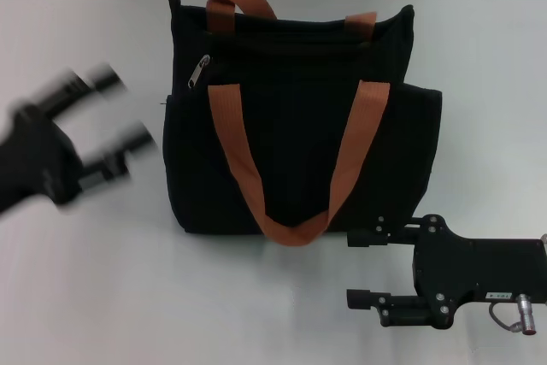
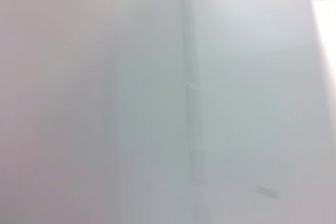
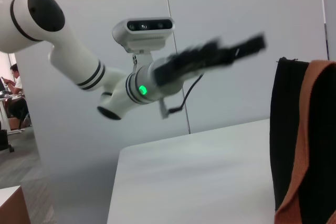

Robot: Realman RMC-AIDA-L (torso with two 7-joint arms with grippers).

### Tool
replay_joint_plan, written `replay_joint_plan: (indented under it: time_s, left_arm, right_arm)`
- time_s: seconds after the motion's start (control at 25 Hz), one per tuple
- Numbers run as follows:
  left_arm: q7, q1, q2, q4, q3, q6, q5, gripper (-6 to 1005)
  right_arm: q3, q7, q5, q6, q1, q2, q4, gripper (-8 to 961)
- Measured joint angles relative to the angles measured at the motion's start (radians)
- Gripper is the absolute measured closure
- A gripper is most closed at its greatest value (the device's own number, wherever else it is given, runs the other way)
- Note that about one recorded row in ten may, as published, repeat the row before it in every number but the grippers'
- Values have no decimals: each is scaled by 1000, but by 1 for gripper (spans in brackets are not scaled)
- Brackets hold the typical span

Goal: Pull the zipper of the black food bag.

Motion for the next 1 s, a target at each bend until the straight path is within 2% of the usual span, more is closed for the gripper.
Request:
replay_joint_plan:
  time_s: [0.12,0.2,0.28,0.32,0.36,0.48,0.52,0.68,0.88,1.0]
  left_arm:
    - [1,6,-7,-11,-66,-94,-64,191]
    - [11,-1,-8,-11,-77,-193,-75,192]
    - [37,-17,-5,-9,-44,-252,-57,194]
    - [72,-30,-4,-4,17,-290,-44,195]
    - [72,-30,-4,-4,17,-290,-44,195]
    - [101,-49,-4,3,99,-337,-41,197]
    - [104,-65,-3,3,156,-365,-41,198]
    - [105,-83,-6,8,220,-404,-41,201]
    - [134,-109,-18,24,230,-477,-42,204]
    - [158,-124,-20,25,205,-520,-49,206]
  right_arm:
    - [2,0,0,0,-2,0,0,302]
    - [2,0,0,0,-2,0,0,305]
    - [3,0,0,0,-4,0,0,307]
    - [3,0,0,0,-4,0,0,308]
    - [3,0,0,0,-4,0,0,309]
    - [3,0,0,0,-5,0,-1,313]
    - [3,0,0,0,-5,-1,-1,314]
    - [3,0,0,0,-6,-1,-2,319]
    - [3,0,0,0,-8,-2,-2,324]
    - [3,0,0,-1,-7,-2,-2,328]
